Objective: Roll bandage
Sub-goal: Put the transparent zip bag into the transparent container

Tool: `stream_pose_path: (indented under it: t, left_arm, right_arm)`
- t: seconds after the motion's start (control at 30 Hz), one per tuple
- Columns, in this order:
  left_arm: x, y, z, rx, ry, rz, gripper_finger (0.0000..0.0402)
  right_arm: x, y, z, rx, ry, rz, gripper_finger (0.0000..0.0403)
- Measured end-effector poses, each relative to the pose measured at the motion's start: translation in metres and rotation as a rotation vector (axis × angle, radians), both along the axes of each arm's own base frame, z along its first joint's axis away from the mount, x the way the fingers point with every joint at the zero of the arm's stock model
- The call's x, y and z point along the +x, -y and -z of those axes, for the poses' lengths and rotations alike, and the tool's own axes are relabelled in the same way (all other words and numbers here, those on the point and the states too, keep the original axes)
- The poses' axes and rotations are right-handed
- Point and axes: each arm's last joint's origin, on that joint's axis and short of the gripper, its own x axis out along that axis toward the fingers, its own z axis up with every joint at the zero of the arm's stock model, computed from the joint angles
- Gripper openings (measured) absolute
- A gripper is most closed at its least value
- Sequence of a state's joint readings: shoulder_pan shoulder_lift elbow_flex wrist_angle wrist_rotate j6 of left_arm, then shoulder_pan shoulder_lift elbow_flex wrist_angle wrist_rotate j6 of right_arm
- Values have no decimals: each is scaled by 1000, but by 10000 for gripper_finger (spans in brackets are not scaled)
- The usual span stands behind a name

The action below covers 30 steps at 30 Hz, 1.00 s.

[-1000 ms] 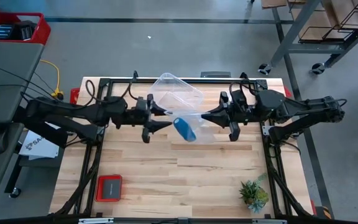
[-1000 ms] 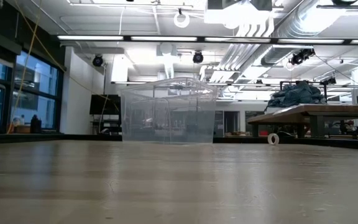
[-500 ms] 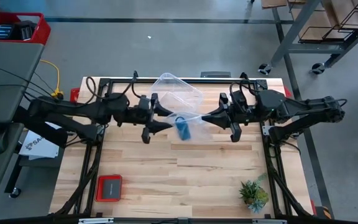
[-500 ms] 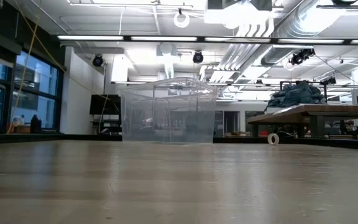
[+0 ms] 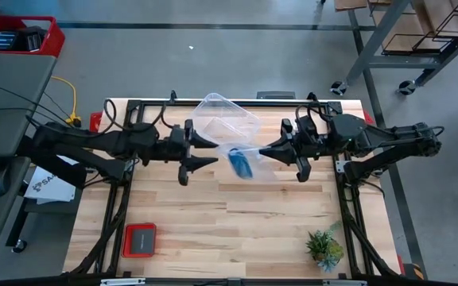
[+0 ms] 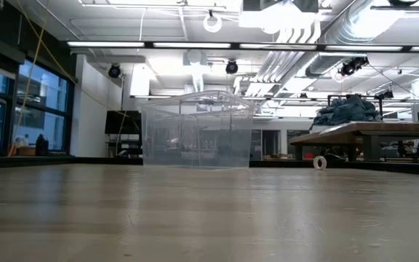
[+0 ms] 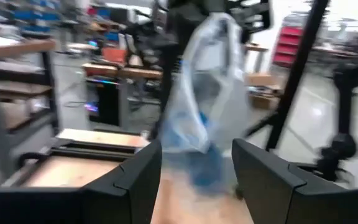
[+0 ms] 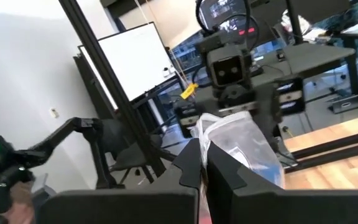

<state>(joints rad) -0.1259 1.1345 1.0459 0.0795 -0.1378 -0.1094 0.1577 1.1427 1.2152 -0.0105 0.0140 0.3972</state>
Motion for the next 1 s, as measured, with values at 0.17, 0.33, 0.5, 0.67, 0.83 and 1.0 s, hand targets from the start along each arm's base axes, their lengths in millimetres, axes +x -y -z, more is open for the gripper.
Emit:
stream_pose_path:
  t: [0.17,0.33,0.5,0.67,0.83,1.0]
  left_arm:
    - [5,-3,-1,10,37,-65,194]
    - [8,0,-2,4,67,-5,194]
    - [13,2,3,0,41,6,194]
    - [16,2,3,-41,58,8,193]
    - [16,2,3,-53,56,25,126]
    - [17,-3,5,-165,44,17,14]
  right_arm:
    - [0,-1,0,29,-5,-24,0]
    - [0,-1,0,22,-4,-23,0]
    - [0,-1,0,22,-4,-23,0]
    - [0,-1,0,20,-3,-24,0]
    - [0,-1,1,18,-11,-36,0]
    - [0,-2,3,14,-32,-54,0]
